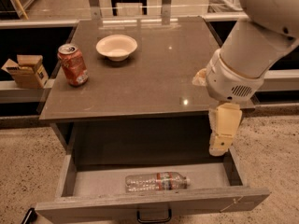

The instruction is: Pick water bottle from top drawer and place on counter

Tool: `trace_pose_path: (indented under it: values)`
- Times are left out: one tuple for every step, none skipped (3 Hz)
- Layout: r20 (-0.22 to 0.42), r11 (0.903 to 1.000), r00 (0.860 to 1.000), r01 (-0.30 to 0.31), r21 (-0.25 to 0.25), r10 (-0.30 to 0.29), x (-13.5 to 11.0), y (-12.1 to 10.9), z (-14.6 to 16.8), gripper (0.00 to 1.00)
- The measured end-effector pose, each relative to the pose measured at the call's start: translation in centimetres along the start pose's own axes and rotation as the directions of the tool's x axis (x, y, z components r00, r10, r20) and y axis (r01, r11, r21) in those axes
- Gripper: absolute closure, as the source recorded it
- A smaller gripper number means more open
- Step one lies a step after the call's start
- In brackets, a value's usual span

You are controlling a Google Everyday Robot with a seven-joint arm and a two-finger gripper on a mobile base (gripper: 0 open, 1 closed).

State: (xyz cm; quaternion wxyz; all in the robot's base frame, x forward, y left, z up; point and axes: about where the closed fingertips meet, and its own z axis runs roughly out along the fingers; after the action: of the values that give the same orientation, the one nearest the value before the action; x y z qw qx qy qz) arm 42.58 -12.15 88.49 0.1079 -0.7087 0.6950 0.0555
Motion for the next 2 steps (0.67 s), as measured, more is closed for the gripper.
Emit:
trace_pose_path:
  values:
    - [-0.032, 0.9972, 0.999, 0.028, -0.069, -0.031, -0.6, 0.8, 3.9, 0.00]
    - [-0.037, 0.9917, 0.997, 0.059, -0.114, -0.064, -1.8, 2.2, 7.6, 0.16]
